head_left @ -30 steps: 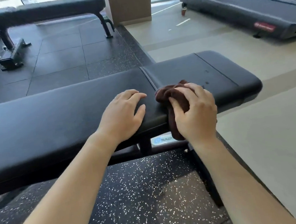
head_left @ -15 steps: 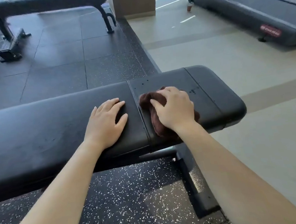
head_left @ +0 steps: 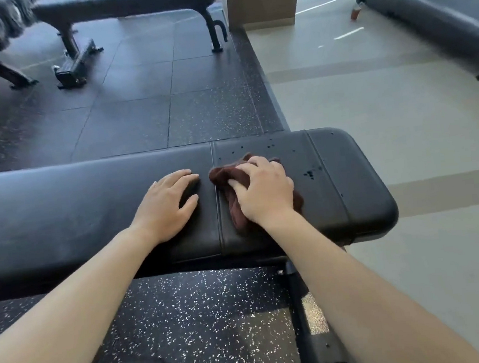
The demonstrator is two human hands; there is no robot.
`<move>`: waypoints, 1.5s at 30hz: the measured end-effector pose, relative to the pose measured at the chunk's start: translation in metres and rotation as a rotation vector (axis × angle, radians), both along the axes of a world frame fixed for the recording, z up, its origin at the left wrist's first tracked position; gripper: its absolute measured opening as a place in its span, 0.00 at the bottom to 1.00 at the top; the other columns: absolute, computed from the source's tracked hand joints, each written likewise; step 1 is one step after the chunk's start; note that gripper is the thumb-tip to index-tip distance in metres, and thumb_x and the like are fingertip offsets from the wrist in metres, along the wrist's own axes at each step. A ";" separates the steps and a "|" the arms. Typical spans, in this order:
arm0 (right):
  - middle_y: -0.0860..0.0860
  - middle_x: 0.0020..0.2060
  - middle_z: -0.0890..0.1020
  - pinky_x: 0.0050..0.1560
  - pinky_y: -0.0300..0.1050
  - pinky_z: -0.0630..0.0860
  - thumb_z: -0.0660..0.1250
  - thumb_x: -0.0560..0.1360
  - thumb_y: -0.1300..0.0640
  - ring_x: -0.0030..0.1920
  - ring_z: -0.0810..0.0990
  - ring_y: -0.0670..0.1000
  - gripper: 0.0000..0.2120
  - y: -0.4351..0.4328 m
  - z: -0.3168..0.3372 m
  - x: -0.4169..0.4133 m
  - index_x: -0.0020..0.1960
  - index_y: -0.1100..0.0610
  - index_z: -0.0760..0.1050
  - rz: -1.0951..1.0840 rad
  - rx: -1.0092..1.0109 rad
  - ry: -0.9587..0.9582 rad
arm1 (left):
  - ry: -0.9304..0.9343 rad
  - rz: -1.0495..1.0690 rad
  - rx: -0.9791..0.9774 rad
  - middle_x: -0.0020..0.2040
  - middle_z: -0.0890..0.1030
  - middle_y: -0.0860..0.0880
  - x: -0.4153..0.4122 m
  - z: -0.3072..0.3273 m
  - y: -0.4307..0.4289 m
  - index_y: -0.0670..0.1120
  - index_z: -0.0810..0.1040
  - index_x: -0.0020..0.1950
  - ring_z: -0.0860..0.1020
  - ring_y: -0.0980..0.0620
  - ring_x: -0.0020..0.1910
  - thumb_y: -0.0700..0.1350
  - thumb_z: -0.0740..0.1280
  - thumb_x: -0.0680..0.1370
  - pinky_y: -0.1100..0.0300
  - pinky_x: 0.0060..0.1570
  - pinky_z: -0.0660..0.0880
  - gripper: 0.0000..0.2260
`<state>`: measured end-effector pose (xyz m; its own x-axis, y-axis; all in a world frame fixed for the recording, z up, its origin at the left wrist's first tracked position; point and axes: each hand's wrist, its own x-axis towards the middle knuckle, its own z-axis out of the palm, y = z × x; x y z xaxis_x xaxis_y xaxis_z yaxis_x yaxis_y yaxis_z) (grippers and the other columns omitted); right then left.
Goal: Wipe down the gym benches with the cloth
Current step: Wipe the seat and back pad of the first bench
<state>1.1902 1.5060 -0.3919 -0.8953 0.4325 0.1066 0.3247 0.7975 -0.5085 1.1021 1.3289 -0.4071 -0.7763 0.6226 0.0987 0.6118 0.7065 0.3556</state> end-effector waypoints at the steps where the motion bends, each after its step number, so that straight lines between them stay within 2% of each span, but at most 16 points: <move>1: 0.46 0.64 0.73 0.61 0.57 0.68 0.61 0.76 0.43 0.64 0.68 0.56 0.15 -0.001 -0.005 0.009 0.59 0.46 0.76 -0.002 0.015 0.046 | -0.014 0.011 0.033 0.72 0.66 0.49 -0.007 0.001 0.004 0.48 0.68 0.70 0.62 0.49 0.72 0.47 0.61 0.78 0.48 0.72 0.57 0.20; 6: 0.45 0.62 0.74 0.57 0.57 0.68 0.60 0.76 0.42 0.62 0.68 0.55 0.14 0.001 -0.013 -0.026 0.58 0.44 0.77 -0.137 0.067 0.028 | -0.012 0.001 0.057 0.73 0.65 0.46 -0.060 0.001 0.041 0.46 0.68 0.70 0.60 0.48 0.73 0.47 0.60 0.79 0.50 0.72 0.55 0.20; 13: 0.48 0.62 0.74 0.60 0.57 0.67 0.58 0.78 0.43 0.63 0.68 0.56 0.16 0.023 0.001 -0.112 0.61 0.47 0.75 -0.252 0.073 -0.094 | 0.063 0.012 0.040 0.70 0.69 0.48 -0.080 -0.018 0.048 0.48 0.68 0.69 0.64 0.48 0.70 0.51 0.57 0.78 0.48 0.71 0.57 0.20; 15: 0.47 0.63 0.74 0.60 0.55 0.67 0.59 0.78 0.44 0.63 0.68 0.56 0.15 0.017 0.003 -0.098 0.61 0.47 0.76 -0.238 0.056 -0.084 | 0.057 0.012 0.039 0.70 0.69 0.49 -0.079 -0.015 0.049 0.48 0.68 0.70 0.63 0.49 0.70 0.50 0.57 0.78 0.48 0.71 0.56 0.20; 18: 0.46 0.60 0.77 0.57 0.53 0.70 0.63 0.75 0.46 0.61 0.72 0.54 0.12 -0.005 -0.008 -0.041 0.56 0.47 0.79 -0.226 0.060 0.090 | 0.061 0.015 0.044 0.70 0.69 0.50 -0.076 -0.014 0.049 0.48 0.67 0.69 0.63 0.50 0.70 0.50 0.57 0.78 0.49 0.71 0.55 0.20; 20: 0.45 0.57 0.79 0.55 0.53 0.71 0.66 0.74 0.47 0.58 0.74 0.54 0.10 -0.013 -0.012 -0.022 0.53 0.47 0.80 -0.242 0.077 0.142 | 0.071 0.016 0.060 0.70 0.69 0.50 -0.077 -0.015 0.050 0.48 0.68 0.69 0.63 0.50 0.70 0.49 0.57 0.78 0.49 0.71 0.54 0.20; 25: 0.44 0.60 0.75 0.56 0.54 0.68 0.62 0.76 0.45 0.61 0.70 0.54 0.12 0.005 -0.012 -0.066 0.56 0.45 0.78 -0.265 0.123 0.014 | 0.065 0.021 0.066 0.70 0.70 0.50 -0.078 -0.017 0.051 0.48 0.68 0.69 0.64 0.49 0.70 0.49 0.58 0.77 0.49 0.71 0.54 0.20; 29: 0.46 0.62 0.73 0.58 0.55 0.66 0.59 0.77 0.44 0.63 0.68 0.55 0.15 0.014 -0.002 -0.089 0.60 0.46 0.75 -0.237 0.071 -0.079 | 0.043 -0.003 0.057 0.71 0.68 0.48 -0.076 -0.013 0.050 0.47 0.67 0.70 0.62 0.48 0.71 0.48 0.58 0.78 0.50 0.72 0.52 0.20; 33: 0.46 0.60 0.74 0.57 0.54 0.68 0.61 0.76 0.45 0.61 0.69 0.54 0.13 0.007 -0.004 -0.031 0.58 0.47 0.77 -0.173 0.070 -0.020 | 0.010 -0.016 0.065 0.71 0.68 0.45 -0.070 -0.008 0.047 0.45 0.69 0.69 0.62 0.44 0.71 0.47 0.59 0.79 0.50 0.72 0.54 0.19; 36: 0.44 0.58 0.77 0.55 0.53 0.70 0.64 0.75 0.45 0.59 0.72 0.53 0.11 0.013 -0.013 0.026 0.54 0.46 0.79 -0.237 0.094 0.091 | -0.021 0.027 0.087 0.72 0.67 0.46 -0.055 -0.007 0.061 0.47 0.70 0.69 0.60 0.44 0.72 0.48 0.59 0.79 0.46 0.72 0.53 0.19; 38: 0.44 0.57 0.77 0.54 0.53 0.70 0.64 0.75 0.45 0.58 0.73 0.54 0.10 0.025 -0.014 0.033 0.53 0.46 0.79 -0.297 0.102 0.105 | -0.059 0.050 0.126 0.73 0.66 0.45 -0.041 -0.007 0.076 0.48 0.69 0.69 0.59 0.45 0.73 0.49 0.58 0.78 0.46 0.72 0.53 0.19; 41: 0.46 0.60 0.76 0.57 0.55 0.68 0.62 0.76 0.44 0.60 0.71 0.56 0.13 0.051 -0.010 0.001 0.57 0.48 0.78 -0.337 0.111 0.023 | -0.041 0.081 0.092 0.75 0.60 0.42 -0.027 -0.014 0.088 0.49 0.65 0.72 0.54 0.46 0.75 0.52 0.58 0.78 0.50 0.73 0.50 0.22; 45: 0.48 0.62 0.74 0.60 0.56 0.67 0.59 0.78 0.45 0.63 0.69 0.57 0.15 0.079 0.005 -0.037 0.60 0.49 0.76 -0.325 0.047 -0.070 | -0.006 0.081 0.030 0.77 0.55 0.43 -0.024 -0.019 0.086 0.50 0.60 0.74 0.50 0.47 0.76 0.54 0.55 0.79 0.53 0.74 0.46 0.24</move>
